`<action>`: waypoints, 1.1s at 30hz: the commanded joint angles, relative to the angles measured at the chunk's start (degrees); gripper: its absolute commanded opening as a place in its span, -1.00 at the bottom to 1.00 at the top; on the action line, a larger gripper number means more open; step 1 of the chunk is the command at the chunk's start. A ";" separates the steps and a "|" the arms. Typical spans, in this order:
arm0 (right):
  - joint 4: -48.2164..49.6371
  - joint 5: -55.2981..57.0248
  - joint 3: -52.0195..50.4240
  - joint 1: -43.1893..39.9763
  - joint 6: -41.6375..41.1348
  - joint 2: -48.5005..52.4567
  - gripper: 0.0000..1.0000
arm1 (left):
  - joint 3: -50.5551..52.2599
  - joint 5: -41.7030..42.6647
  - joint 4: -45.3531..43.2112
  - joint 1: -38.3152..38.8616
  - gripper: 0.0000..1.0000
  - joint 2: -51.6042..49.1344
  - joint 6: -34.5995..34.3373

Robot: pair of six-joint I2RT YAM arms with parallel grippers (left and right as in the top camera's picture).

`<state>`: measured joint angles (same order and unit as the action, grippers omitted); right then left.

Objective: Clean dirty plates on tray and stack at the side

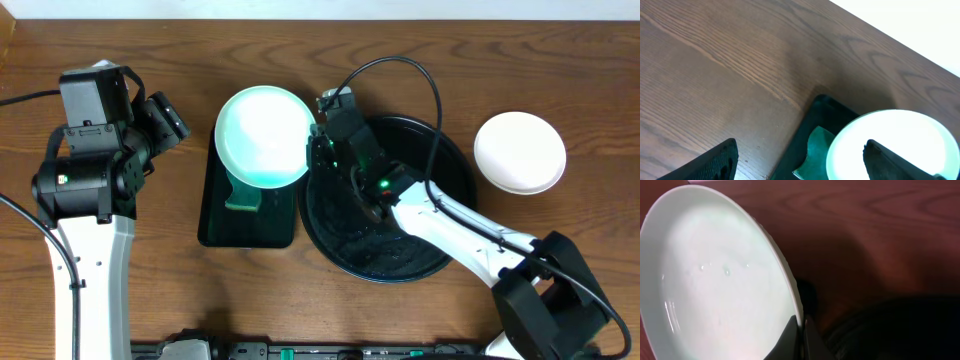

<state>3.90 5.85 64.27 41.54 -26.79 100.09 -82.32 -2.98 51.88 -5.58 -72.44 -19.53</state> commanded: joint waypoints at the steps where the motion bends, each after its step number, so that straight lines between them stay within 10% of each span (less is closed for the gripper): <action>1: -0.50 1.22 0.13 0.81 -0.98 0.74 -0.98 | -1.01 -0.72 0.00 -0.24 0.61 -0.31 -0.50; 33: 6.45 1.44 0.13 2.43 19.06 0.74 -0.97 | -1.01 -0.72 0.00 -0.24 0.62 -0.31 -0.50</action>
<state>9.43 6.50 64.27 43.18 -11.92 100.84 -82.32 -3.01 51.88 -5.58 -72.44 -19.55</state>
